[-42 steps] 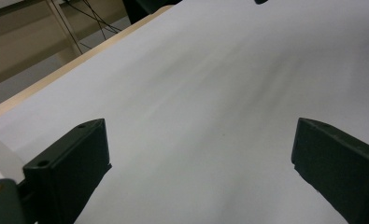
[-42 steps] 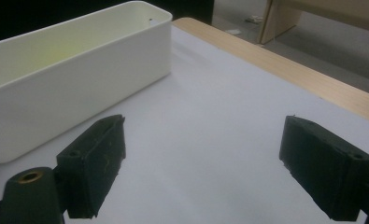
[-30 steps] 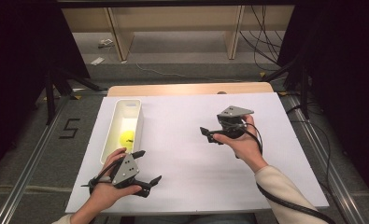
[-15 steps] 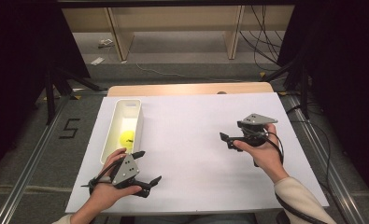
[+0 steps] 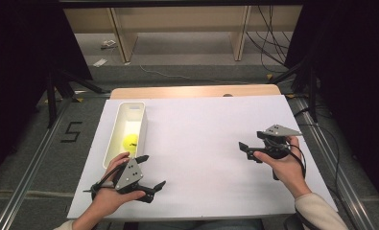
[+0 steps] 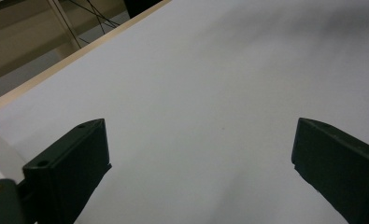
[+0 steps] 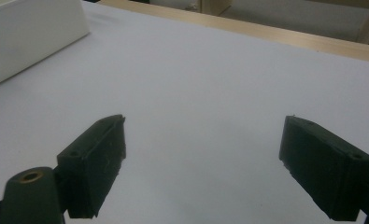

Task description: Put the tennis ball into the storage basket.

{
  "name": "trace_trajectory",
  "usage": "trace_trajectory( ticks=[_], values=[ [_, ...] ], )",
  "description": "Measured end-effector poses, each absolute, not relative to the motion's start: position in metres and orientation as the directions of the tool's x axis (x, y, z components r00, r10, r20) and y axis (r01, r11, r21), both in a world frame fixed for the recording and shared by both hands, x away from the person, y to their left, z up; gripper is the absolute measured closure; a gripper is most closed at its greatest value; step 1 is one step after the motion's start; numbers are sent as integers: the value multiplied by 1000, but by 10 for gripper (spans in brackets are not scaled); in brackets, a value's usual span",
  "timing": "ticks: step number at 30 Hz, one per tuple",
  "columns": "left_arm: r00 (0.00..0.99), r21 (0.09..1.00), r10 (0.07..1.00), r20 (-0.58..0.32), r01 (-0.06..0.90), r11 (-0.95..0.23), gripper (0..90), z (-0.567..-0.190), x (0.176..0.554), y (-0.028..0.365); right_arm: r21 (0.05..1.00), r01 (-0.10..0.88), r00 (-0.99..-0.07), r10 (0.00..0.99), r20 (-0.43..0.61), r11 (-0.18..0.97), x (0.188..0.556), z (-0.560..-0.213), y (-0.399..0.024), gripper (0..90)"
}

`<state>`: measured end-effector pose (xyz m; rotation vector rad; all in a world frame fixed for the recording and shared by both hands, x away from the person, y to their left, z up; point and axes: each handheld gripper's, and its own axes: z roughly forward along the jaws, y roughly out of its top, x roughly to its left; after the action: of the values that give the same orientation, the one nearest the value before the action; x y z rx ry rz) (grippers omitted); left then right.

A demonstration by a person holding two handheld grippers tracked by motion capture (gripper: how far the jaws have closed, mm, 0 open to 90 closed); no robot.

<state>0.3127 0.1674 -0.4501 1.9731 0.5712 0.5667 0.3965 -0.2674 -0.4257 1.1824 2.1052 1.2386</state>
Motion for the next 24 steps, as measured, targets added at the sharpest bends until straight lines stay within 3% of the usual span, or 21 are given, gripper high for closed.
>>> trace_trajectory(
  ticks=[24],
  values=[
    [780,897,607,151,150,-415,37,-448,313,169,860,455,-532,845,55,231,373,-434,-293,156]
  ],
)
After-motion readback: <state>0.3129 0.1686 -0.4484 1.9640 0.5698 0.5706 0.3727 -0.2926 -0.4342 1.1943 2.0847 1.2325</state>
